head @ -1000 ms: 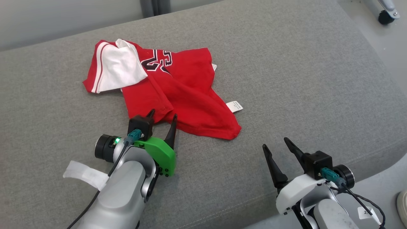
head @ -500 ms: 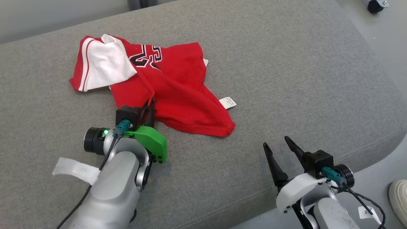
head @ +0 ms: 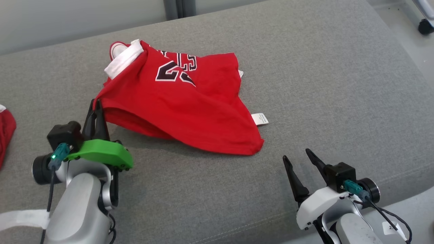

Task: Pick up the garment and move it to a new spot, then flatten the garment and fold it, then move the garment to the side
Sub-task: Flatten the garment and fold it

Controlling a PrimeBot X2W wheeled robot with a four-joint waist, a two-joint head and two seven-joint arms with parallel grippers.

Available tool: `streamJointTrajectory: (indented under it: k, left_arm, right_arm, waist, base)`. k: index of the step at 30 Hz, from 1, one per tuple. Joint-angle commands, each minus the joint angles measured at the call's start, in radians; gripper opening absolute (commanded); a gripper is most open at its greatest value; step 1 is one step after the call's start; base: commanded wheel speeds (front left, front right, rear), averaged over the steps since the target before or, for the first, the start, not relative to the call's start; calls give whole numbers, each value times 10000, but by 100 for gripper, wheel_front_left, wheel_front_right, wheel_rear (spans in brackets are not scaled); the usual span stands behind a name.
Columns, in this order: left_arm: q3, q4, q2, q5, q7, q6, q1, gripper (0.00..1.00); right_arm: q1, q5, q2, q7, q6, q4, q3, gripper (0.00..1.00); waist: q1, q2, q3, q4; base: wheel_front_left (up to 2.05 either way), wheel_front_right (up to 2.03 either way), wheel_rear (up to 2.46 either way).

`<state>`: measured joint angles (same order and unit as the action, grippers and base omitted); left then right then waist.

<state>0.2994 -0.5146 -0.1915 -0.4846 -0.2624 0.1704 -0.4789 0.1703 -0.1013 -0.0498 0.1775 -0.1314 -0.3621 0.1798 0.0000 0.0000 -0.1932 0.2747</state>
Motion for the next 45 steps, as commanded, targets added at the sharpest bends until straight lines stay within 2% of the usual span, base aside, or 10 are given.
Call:
streamJointTrajectory:
  k: [1,12,17,21,22,23,31,39,45]
  left_arm:
    - [-294,341,-206,-116,-34,158,549,0]
    - [-937,1298,-943,-370,17,568,1873,0]
    - [-933,1171,-1474,-85,240,624,1519,0]
    - [-746,822,-1646,42,754,633,1136,0]
    - [-680,737,-1639,16,852,531,1018,56]
    - [-636,704,-1592,0,856,466,867,100]
    - [59,346,-792,-219,1066,2,1154,100]
    - [1634,470,190,274,1186,-667,1601,100]
    - [2558,181,659,668,1267,-1045,1366,100]
  right_arm:
    - [-153,131,-12,-65,14,15,-25,100]
    - [-448,275,-12,-322,14,242,-103,100]
    - [-445,291,-12,-396,14,340,-38,100]
    - [-455,282,-13,-441,14,410,7,100]
    - [-465,276,-10,-453,14,427,-2,100]
    - [-479,265,-10,-462,14,439,-22,100]
    - [-606,277,-12,-476,14,474,-266,100]
    - [-555,264,-12,-499,14,457,-243,100]
    - [-440,221,-12,-484,14,438,-128,100]
  waist:
    - [0,0,375,-372]
    - [0,0,758,-795]
    - [0,0,824,-805]
    - [0,0,793,-734]
    - [0,0,769,-719]
    - [0,0,747,-706]
    - [0,0,706,-878]
    - [0,0,810,-1321]
    - [0,0,785,-1306]
  base:
    - [0,0,0]
    - [0,0,0]
    - [0,0,0]
    - [0,0,0]
    - [0,0,0]
    - [0,0,0]
    - [0,0,0]
    - [0,0,0]
    - [0,0,0]
